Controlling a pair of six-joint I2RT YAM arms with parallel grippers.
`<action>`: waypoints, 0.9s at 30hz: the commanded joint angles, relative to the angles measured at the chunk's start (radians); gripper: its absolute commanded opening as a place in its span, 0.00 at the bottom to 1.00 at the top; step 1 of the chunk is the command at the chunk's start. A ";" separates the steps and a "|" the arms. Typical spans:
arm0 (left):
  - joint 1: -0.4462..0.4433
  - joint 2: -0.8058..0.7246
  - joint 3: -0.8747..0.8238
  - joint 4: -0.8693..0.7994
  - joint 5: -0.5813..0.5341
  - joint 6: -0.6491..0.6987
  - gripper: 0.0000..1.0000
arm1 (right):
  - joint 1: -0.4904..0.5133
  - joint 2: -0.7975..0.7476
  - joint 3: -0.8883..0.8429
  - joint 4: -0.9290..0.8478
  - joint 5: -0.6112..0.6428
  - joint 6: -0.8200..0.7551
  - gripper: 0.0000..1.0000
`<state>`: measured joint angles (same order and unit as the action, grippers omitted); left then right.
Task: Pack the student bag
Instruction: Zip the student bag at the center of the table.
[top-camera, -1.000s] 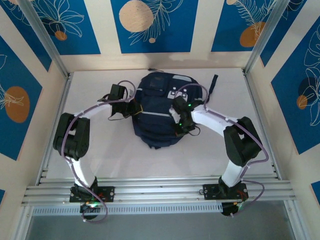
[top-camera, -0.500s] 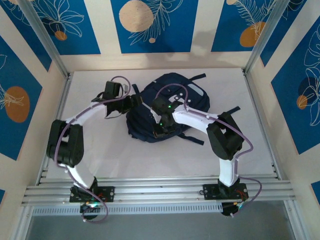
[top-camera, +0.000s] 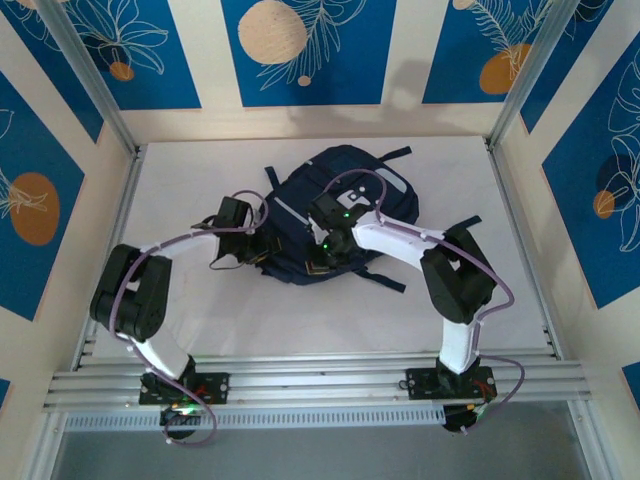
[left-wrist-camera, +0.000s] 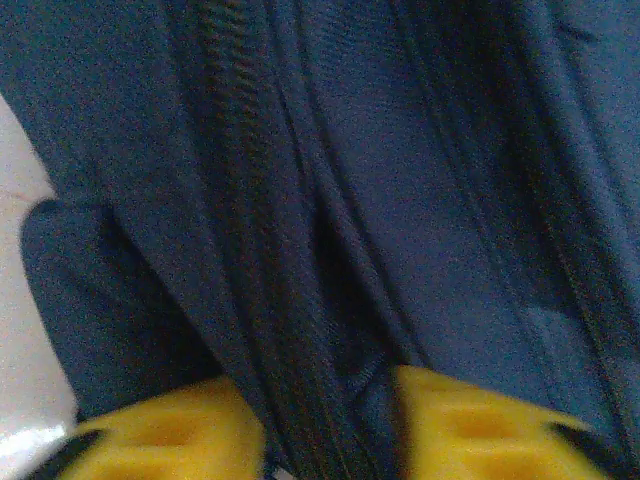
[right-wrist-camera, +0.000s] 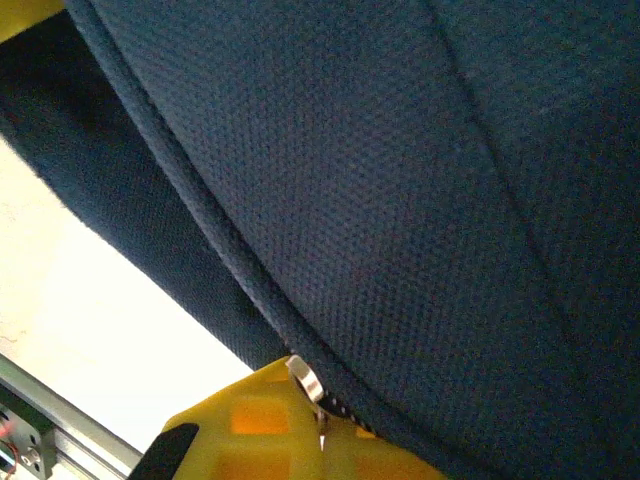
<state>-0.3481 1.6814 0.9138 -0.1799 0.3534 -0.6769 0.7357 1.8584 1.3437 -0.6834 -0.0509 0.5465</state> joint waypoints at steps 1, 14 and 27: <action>-0.003 0.044 0.023 -0.002 -0.023 0.018 0.02 | 0.007 -0.044 -0.007 -0.164 0.038 -0.086 0.00; 0.023 0.004 0.032 -0.053 -0.055 0.054 0.00 | -0.182 -0.042 0.040 -0.411 0.519 -0.218 0.00; 0.027 -0.041 0.064 -0.072 -0.027 0.063 0.49 | -0.258 -0.222 -0.031 -0.033 0.206 -0.280 0.40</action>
<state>-0.3443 1.6794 0.9466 -0.1791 0.3649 -0.6437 0.5224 1.7519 1.3487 -0.8242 0.2379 0.2836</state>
